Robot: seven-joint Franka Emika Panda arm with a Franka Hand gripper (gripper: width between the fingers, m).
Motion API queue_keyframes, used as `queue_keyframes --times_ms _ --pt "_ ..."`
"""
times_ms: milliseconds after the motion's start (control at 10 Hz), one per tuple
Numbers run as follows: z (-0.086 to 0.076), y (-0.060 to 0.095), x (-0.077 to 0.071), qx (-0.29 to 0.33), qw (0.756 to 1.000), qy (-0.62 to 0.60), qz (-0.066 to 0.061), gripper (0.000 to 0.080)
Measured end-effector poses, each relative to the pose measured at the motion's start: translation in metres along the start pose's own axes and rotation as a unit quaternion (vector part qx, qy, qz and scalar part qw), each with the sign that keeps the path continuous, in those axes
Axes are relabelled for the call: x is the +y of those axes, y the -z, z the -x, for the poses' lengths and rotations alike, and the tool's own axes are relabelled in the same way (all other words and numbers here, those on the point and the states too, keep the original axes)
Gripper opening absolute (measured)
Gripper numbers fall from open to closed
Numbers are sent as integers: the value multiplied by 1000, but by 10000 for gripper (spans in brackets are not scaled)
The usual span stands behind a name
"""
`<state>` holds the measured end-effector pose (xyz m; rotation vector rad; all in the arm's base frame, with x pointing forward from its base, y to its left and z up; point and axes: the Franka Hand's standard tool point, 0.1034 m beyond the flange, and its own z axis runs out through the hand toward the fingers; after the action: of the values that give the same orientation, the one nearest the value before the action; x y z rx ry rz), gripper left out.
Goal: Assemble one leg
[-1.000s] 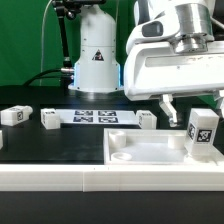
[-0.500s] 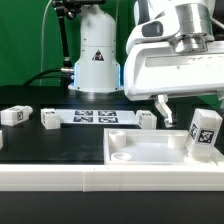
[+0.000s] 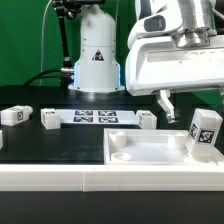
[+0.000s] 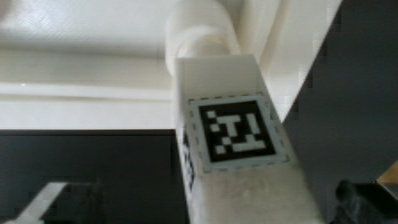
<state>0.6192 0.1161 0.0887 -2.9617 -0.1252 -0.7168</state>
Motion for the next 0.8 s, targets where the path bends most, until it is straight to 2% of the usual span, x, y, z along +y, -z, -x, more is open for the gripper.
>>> queue_keyframes --times_ms 100,300,400,500,600,700,800 --pt "5 -4 -4 -32 999 -2 -6 649" --pt "3 -8 -8 -116 993 -5 -19 649" --pt "1 -8 -5 -153 988 -7 -24 649" --pt "-5 -9 -2 -165 986 -7 -26 649" --pt "0 -6 -1 -209 977 -9 -32 649" --pt "-4 -3 1 -244 969 -11 -38 649" --pt "-10 -3 2 -245 969 -14 -39 649"
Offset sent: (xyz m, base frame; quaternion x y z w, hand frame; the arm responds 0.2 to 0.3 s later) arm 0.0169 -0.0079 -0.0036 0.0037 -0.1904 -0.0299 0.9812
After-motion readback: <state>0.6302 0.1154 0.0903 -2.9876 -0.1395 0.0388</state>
